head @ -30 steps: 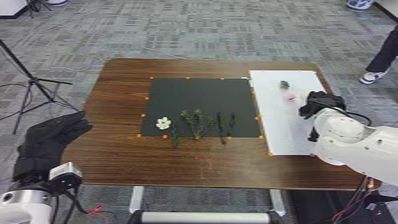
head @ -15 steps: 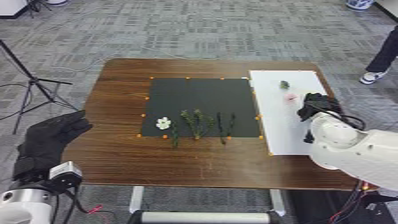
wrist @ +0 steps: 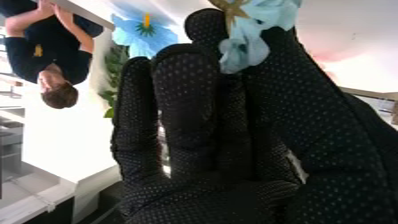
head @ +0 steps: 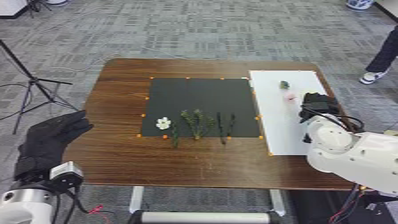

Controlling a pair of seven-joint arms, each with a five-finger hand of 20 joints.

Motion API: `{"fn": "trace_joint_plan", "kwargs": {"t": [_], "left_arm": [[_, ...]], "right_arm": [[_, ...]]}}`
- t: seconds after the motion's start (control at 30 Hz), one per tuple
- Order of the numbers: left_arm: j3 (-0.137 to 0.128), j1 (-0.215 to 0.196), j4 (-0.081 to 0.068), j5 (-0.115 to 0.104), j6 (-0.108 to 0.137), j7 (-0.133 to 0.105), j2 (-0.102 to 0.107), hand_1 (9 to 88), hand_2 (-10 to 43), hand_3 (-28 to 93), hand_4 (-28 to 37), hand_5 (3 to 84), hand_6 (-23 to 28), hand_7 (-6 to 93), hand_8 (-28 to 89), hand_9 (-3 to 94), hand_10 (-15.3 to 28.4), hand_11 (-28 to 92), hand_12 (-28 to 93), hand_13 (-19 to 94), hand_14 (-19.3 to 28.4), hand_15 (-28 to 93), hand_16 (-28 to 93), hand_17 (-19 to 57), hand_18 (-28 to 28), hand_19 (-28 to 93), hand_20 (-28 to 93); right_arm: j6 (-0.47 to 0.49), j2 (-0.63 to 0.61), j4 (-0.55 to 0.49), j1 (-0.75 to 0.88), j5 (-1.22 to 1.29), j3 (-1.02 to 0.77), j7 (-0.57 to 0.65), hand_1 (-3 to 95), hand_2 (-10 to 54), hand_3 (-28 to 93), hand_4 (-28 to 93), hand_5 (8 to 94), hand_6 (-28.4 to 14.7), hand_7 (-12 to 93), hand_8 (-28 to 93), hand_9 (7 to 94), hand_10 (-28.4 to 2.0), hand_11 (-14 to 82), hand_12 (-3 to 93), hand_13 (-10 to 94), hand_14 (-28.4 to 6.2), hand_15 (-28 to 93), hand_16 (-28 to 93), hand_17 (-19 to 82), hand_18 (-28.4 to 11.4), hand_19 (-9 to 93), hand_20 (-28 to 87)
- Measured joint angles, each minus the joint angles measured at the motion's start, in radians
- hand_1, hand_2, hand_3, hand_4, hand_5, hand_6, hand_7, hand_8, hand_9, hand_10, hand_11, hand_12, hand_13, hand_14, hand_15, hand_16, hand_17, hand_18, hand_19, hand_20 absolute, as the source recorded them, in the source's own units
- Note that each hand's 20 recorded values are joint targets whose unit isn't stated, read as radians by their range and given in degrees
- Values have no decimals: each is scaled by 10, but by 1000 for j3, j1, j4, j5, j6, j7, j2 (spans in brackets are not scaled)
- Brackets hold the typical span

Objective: Arrange flowers

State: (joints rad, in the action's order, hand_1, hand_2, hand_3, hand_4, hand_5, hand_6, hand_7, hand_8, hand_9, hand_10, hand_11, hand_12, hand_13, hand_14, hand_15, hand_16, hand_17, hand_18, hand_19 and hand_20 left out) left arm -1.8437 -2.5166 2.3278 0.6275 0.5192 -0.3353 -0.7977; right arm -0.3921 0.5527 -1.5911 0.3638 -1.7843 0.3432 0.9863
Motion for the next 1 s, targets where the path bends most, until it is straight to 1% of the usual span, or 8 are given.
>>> {"fn": "trace_joint_plan", "kwargs": {"t": [0.33, 0.6, 1.0], "left_arm": [[1, 2, 0, 1, 1, 1, 0, 231, -8, 888, -232, 570, 131, 155, -104, 475, 203, 375, 128, 335, 235, 556, -85, -55, 178, 427, 136], [-4, -7, 2, 0, 2, 0, -1, 231, -7, 888, -232, 570, 132, 156, -104, 475, 205, 374, 127, 335, 235, 556, -86, -56, 178, 427, 137], [-7, -11, 2, 2, 3, 6, -1, 231, -6, 888, -233, 570, 132, 156, -104, 475, 205, 375, 128, 335, 235, 557, -86, -56, 178, 427, 136]], "right_arm": [[-30, 1, -10, -12, -40, 13, 8, 575, -95, 752, -283, 720, 12, 447, -102, 846, -51, 200, 378, 776, -29, 598, 278, 332, -198, 932, -17], [-40, 14, -52, -45, -41, 18, -2, 576, -95, 754, -283, 727, 10, 439, -96, 852, -52, 198, 383, 781, -30, 596, 280, 333, -200, 932, -11], [-74, 121, -129, -96, 13, -1, -73, 579, -95, 753, -283, 732, 8, 429, -89, 855, -53, 196, 386, 782, -30, 595, 283, 333, -202, 932, -5]]}}
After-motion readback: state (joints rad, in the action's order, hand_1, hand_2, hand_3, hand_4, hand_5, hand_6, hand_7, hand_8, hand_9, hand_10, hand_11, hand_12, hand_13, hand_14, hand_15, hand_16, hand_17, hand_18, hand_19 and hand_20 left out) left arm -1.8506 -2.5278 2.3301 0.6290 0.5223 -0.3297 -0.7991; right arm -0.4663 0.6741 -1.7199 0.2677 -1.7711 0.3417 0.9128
